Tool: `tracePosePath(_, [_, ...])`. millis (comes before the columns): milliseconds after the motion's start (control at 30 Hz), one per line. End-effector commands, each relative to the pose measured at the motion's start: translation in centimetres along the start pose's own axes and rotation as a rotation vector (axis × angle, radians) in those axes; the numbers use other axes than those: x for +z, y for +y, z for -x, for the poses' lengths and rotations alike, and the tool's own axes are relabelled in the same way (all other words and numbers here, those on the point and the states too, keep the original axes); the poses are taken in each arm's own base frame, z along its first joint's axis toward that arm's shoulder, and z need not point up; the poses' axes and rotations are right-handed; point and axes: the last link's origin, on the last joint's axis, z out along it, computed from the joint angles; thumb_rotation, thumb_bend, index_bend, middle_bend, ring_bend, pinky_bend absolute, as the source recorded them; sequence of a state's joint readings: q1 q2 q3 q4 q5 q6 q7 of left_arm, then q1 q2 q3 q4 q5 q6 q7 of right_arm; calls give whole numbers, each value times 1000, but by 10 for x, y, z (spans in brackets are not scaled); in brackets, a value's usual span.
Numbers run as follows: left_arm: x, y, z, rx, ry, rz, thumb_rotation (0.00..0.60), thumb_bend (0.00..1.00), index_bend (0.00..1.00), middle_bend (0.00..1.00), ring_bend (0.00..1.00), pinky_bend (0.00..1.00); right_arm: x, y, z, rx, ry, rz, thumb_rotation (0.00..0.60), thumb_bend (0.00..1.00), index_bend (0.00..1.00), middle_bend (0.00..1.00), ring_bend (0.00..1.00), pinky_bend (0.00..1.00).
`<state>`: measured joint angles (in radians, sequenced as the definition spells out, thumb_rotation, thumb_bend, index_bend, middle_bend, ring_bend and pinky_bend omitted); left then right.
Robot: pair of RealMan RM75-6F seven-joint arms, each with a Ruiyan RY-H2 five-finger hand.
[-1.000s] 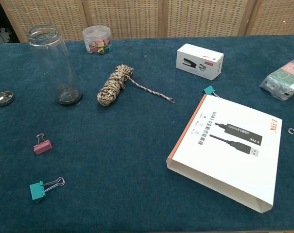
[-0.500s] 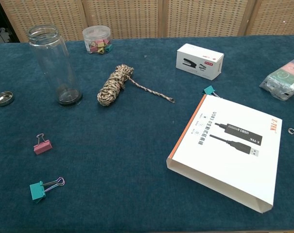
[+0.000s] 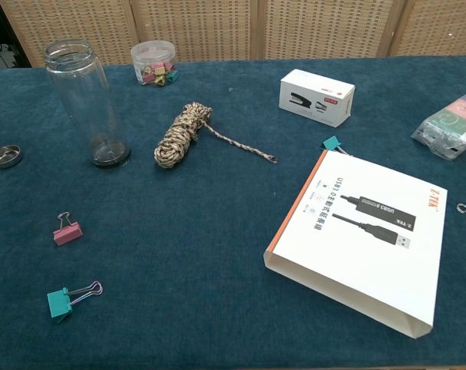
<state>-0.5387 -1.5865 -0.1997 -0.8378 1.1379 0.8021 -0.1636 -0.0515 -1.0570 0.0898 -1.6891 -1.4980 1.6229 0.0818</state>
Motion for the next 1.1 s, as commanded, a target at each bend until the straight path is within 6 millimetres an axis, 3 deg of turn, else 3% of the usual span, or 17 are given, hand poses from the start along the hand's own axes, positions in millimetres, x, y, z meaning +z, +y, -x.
tracePosePath(33, [1,3,1,-5,5,3,600,414,530,0,0,0,0,1,0,2,0,2,600,210,0,0,0,0])
tracePosePath(1100, [3,9,3,15,27,6,600,486,641,0,0,0,1,1,-1,13,-5,-1,600,210,0,0,0,0])
